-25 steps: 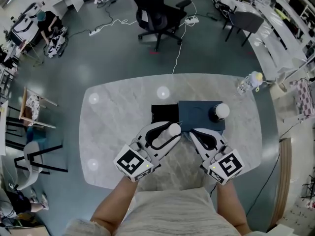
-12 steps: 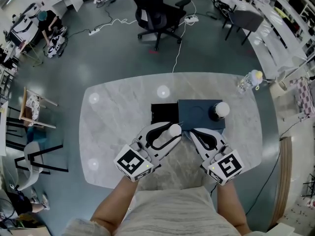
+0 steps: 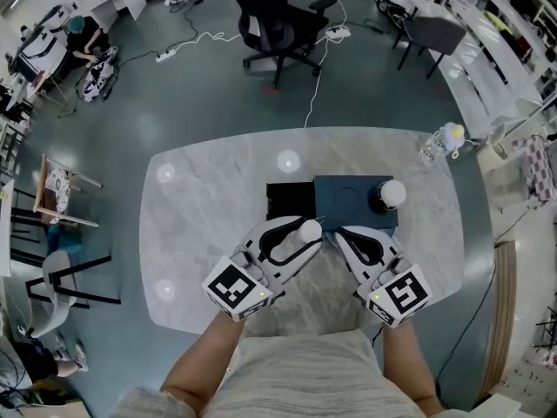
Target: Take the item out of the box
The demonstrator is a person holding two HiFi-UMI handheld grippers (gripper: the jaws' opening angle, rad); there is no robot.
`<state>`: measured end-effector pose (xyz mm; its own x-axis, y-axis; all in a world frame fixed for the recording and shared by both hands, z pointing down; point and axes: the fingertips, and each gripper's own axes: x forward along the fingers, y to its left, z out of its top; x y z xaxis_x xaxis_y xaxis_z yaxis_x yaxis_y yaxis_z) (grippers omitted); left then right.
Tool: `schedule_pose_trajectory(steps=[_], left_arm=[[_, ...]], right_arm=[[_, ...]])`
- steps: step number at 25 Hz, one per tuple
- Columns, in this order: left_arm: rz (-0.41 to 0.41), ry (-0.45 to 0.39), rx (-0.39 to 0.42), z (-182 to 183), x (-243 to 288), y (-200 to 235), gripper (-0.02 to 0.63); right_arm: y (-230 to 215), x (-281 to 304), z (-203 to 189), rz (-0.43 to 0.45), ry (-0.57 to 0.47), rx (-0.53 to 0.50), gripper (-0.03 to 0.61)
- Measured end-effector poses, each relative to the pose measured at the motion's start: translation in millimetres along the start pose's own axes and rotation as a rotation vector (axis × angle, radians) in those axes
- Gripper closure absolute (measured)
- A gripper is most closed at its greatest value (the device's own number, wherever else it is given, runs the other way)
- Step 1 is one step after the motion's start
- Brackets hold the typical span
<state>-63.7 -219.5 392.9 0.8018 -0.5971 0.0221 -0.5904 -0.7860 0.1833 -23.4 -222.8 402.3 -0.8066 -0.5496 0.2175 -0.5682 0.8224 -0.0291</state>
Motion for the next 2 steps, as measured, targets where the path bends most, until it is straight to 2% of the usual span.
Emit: schedule_pose_trajectory(steps=[2], left_arm=[[-0.004,0.001,0.005,-0.4,-2.5,0.4,0.422]], right_arm=[[2.2,2.0,-0.2,0.000,-0.001,0.001,0.561]])
